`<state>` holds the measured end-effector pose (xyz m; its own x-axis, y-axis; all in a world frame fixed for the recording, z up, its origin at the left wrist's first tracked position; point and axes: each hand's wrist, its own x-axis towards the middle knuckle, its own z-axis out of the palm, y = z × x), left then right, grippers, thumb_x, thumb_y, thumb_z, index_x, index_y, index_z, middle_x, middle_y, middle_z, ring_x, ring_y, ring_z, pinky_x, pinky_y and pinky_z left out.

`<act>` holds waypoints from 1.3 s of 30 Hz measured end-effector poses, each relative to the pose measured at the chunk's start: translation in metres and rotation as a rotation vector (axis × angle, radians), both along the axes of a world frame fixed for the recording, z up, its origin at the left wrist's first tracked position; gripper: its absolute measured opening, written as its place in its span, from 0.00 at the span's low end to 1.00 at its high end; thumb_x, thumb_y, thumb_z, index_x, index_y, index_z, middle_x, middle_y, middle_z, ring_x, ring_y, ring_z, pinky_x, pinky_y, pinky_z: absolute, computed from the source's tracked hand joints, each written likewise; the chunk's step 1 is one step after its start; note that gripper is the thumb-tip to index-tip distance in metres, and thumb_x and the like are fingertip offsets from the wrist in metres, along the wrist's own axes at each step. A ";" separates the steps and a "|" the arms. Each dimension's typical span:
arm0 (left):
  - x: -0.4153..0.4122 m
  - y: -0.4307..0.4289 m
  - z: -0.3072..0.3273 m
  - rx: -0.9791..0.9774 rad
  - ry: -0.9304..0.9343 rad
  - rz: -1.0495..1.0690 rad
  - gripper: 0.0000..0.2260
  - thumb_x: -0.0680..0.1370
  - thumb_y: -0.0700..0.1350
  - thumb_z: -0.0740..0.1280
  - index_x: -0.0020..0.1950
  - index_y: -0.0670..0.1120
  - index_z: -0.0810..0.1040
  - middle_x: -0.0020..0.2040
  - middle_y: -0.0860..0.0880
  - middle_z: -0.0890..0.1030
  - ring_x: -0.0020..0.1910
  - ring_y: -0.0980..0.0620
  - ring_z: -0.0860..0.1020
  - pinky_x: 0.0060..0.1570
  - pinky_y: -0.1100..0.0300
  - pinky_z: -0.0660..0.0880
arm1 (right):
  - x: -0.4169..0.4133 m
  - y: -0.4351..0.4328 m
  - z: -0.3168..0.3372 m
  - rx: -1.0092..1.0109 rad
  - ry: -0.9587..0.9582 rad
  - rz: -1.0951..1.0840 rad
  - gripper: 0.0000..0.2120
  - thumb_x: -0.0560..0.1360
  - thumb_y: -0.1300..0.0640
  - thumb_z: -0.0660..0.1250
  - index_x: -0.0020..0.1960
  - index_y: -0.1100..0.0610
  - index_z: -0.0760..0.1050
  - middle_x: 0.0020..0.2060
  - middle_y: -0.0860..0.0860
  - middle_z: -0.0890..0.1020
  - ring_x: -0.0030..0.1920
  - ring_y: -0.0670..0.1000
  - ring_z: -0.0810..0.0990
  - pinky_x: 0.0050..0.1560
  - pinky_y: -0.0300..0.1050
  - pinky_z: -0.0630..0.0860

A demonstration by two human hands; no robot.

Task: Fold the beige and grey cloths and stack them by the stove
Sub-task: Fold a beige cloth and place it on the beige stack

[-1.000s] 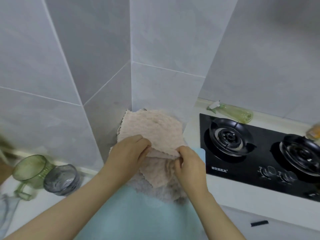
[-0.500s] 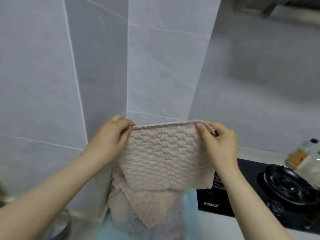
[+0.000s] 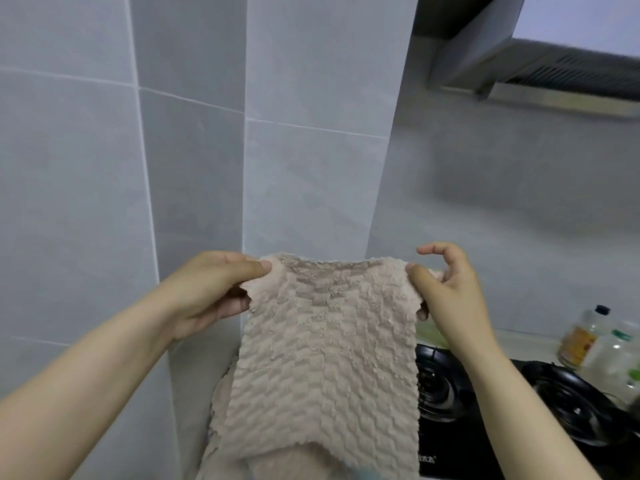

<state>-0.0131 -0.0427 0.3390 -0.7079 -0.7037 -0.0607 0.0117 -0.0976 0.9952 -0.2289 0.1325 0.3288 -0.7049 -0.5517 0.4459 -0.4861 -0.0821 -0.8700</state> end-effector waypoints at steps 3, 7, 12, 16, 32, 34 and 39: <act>-0.004 0.010 0.006 0.091 0.100 -0.050 0.09 0.69 0.39 0.70 0.47 0.38 0.80 0.41 0.44 0.79 0.39 0.53 0.76 0.36 0.66 0.79 | 0.006 0.004 0.003 0.074 0.031 0.098 0.06 0.78 0.65 0.60 0.50 0.54 0.71 0.23 0.47 0.67 0.21 0.46 0.68 0.29 0.48 0.71; -0.010 0.021 0.012 0.068 0.155 -0.027 0.09 0.72 0.35 0.69 0.51 0.37 0.80 0.43 0.45 0.80 0.38 0.55 0.77 0.37 0.68 0.79 | 0.017 0.007 0.009 0.098 0.021 0.319 0.12 0.80 0.66 0.59 0.45 0.56 0.79 0.28 0.54 0.64 0.26 0.54 0.71 0.31 0.44 0.76; -0.014 0.031 0.019 0.111 0.239 0.000 0.10 0.74 0.30 0.65 0.54 0.37 0.79 0.43 0.44 0.82 0.38 0.54 0.80 0.39 0.66 0.80 | 0.030 0.015 0.022 0.234 -0.035 0.682 0.19 0.78 0.70 0.62 0.65 0.55 0.74 0.50 0.54 0.86 0.55 0.50 0.83 0.47 0.39 0.79; -0.015 0.040 0.027 0.070 0.295 0.023 0.06 0.75 0.32 0.65 0.47 0.39 0.80 0.39 0.45 0.84 0.36 0.55 0.83 0.37 0.66 0.79 | 0.036 0.006 0.026 0.132 0.001 0.612 0.16 0.78 0.72 0.60 0.60 0.57 0.77 0.47 0.59 0.85 0.48 0.58 0.85 0.40 0.37 0.79; -0.011 0.062 0.036 -0.365 0.229 0.151 0.06 0.71 0.36 0.72 0.46 0.36 0.81 0.40 0.38 0.84 0.35 0.49 0.81 0.38 0.62 0.79 | 0.061 -0.003 0.038 -0.021 0.331 0.316 0.08 0.73 0.49 0.71 0.40 0.53 0.80 0.30 0.53 0.79 0.31 0.45 0.72 0.32 0.44 0.68; -0.012 0.067 0.038 -0.393 0.268 0.177 0.04 0.71 0.34 0.71 0.45 0.35 0.81 0.39 0.36 0.84 0.33 0.50 0.81 0.35 0.64 0.80 | 0.063 -0.001 0.041 -0.033 0.318 0.304 0.07 0.74 0.52 0.72 0.39 0.53 0.80 0.29 0.49 0.79 0.31 0.43 0.74 0.32 0.41 0.70; -0.015 0.071 0.037 -0.374 0.308 0.179 0.03 0.73 0.34 0.70 0.44 0.34 0.80 0.39 0.33 0.82 0.32 0.50 0.79 0.35 0.62 0.79 | 0.066 -0.001 0.041 -0.044 0.337 0.274 0.08 0.73 0.54 0.73 0.36 0.53 0.80 0.27 0.43 0.78 0.29 0.40 0.73 0.32 0.34 0.68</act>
